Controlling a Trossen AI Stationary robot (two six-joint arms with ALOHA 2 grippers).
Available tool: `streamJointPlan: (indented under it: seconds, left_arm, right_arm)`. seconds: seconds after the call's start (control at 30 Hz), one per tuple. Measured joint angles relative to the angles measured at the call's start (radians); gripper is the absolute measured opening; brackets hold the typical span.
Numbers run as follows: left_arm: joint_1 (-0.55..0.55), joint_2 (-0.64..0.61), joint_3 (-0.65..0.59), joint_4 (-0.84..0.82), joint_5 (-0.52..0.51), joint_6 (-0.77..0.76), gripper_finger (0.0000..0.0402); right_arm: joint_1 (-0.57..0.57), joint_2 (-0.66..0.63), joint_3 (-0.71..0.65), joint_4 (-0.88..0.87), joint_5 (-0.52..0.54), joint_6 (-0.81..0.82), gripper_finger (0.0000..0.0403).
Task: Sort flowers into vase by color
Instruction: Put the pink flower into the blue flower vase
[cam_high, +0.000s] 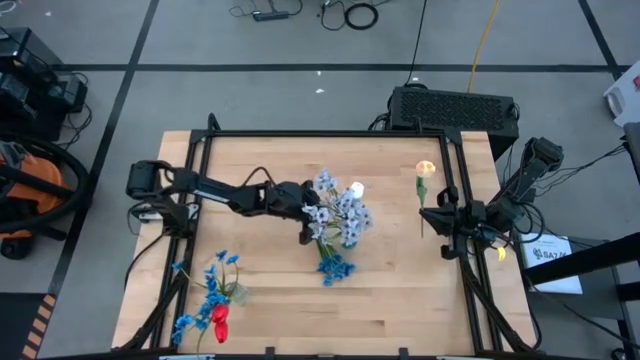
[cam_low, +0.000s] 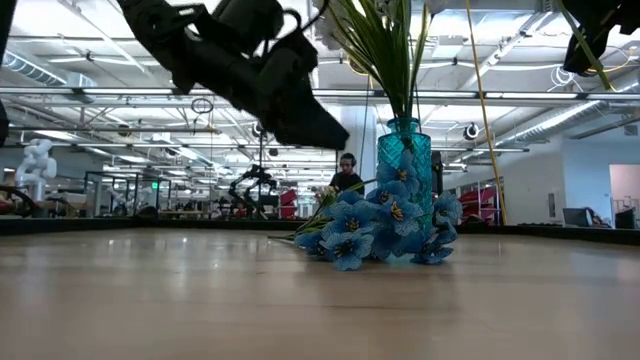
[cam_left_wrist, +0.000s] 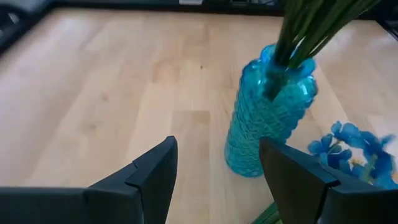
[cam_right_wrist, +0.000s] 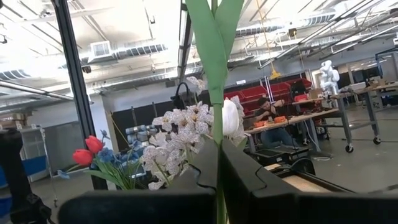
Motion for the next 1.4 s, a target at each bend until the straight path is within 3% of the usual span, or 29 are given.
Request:
streamJointPlan:
  seconds: [0.23,0.47,0.57,0.7,0.83,1.2,1.4]
  left_arm:
    - [0.018,-0.108,-0.001,-0.109,0.002,0.040,0.0230]
    - [0.017,-0.185,-0.001,-0.342,0.010,0.122,0.0230]
    - [0.016,-0.201,-0.001,-0.430,0.095,0.183,0.0230]
    - [0.016,-0.201,-0.001,-0.482,0.209,0.143,0.0230]
    - [-0.003,-0.184,-0.002,-0.484,0.255,0.085,0.0230]
    - [-0.044,-0.177,-0.002,-0.324,0.232,0.083,0.0230]
    - [-0.068,-0.177,-0.002,-0.363,0.228,-0.015,0.0230]
  right_arm:
    - [0.000,0.000,0.000,-0.021,0.020,0.025,0.0000]
    - [0.000,0.000,0.000,-0.029,0.020,0.028,0.0000]
    - [0.000,0.000,0.000,-0.029,0.021,0.026,0.0000]
    - [0.000,0.000,0.000,-0.029,0.021,0.024,0.0000]
    - [0.000,0.000,0.000,-0.029,0.024,0.022,0.0000]
    - [0.000,0.000,0.000,-0.029,0.048,0.028,0.0000]
    - [0.000,0.000,0.000,-0.028,0.048,0.031,0.0000]
